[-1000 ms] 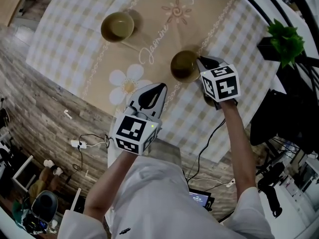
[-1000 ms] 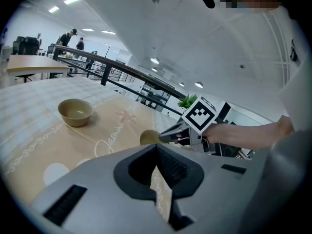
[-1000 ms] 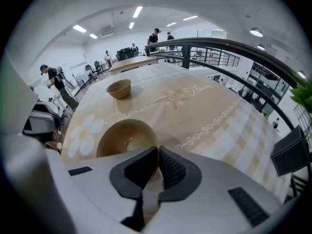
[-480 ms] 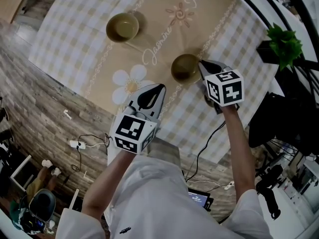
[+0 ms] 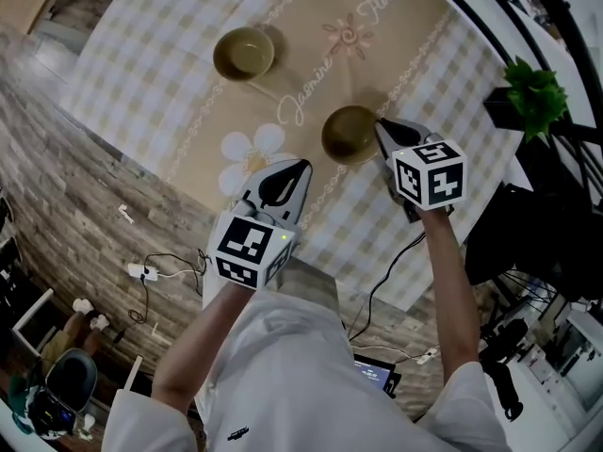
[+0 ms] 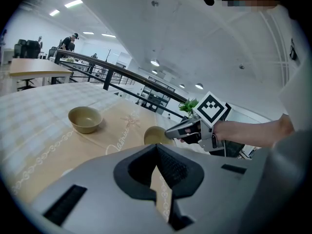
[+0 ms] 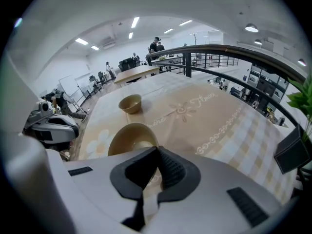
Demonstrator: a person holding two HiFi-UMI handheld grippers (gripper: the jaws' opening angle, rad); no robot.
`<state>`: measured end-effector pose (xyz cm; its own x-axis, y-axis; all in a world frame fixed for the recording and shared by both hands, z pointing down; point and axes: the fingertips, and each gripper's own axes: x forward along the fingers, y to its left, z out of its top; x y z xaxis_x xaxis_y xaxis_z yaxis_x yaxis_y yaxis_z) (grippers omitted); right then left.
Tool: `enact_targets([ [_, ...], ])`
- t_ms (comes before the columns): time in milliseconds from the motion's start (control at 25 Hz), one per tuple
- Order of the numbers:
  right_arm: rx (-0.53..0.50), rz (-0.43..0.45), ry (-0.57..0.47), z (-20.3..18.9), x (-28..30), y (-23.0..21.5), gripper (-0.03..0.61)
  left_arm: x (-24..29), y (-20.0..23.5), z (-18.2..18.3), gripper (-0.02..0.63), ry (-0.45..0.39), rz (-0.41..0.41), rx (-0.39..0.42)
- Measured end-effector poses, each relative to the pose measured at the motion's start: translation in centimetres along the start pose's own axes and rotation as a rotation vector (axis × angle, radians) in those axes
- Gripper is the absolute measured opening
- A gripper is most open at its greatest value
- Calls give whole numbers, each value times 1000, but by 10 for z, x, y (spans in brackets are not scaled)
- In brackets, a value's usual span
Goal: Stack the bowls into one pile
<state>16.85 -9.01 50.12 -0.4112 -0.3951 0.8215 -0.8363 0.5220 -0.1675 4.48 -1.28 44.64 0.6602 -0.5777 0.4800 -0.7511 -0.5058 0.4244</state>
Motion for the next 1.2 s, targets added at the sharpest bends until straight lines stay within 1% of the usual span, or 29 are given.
enact_targets([
  [320,-40,38,-20,29,0,28,38,-18,13,12,17,-27,22,-5],
  [720,-65,86,-52,73,17,70,38,-48,47,25,17,-49,60,-21],
  [1200,-84,92,-99,136,43,111,38,-75,100,43,17,-75,85,-32],
])
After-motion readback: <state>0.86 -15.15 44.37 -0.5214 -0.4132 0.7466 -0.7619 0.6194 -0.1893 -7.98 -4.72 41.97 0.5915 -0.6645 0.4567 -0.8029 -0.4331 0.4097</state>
